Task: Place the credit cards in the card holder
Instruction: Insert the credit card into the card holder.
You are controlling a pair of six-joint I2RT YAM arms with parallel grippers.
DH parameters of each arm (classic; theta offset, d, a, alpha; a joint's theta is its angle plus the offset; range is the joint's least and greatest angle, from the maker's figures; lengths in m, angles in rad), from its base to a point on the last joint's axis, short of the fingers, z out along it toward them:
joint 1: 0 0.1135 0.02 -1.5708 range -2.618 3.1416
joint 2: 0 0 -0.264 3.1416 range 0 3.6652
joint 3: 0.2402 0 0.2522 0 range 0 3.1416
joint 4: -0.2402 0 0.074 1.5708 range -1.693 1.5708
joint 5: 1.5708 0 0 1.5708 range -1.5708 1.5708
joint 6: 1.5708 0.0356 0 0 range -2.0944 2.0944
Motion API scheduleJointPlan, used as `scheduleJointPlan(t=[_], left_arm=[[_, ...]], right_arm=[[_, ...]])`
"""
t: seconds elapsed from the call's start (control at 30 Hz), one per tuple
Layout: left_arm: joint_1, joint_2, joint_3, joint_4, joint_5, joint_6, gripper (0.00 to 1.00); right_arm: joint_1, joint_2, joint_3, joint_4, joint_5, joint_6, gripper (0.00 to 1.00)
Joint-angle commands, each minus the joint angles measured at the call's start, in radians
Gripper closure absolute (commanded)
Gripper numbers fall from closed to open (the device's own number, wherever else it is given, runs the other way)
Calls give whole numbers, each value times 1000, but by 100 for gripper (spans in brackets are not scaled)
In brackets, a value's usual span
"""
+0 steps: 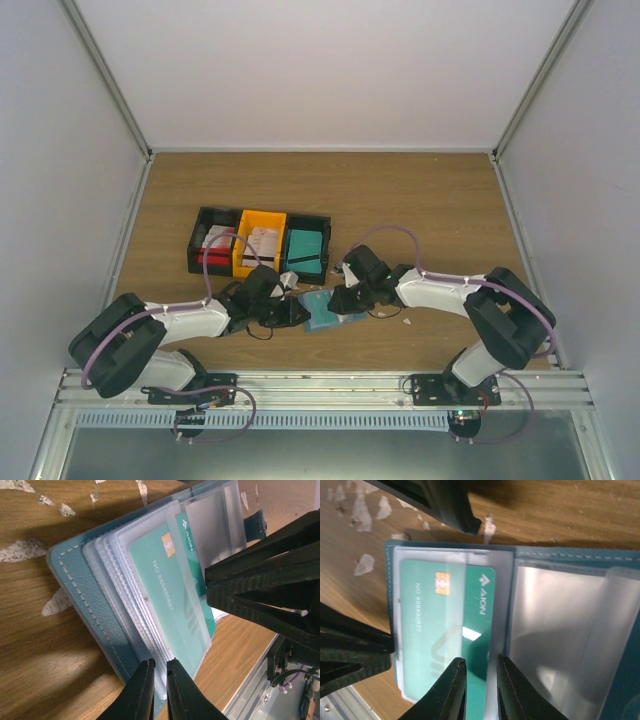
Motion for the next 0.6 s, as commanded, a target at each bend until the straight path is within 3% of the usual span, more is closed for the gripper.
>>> scheduleJointPlan(t=[0.0, 0.3, 0.57], left_arm=[[-7, -14, 11, 38, 17, 1, 86], [-7, -11, 14, 47, 27, 5, 77], [-7, -3, 14, 78, 41, 4, 78]], right_arm=[[23, 46, 26, -49, 59, -31, 82], [34, 89, 32, -74, 92, -30, 85], [33, 106, 25, -72, 101, -29, 89]])
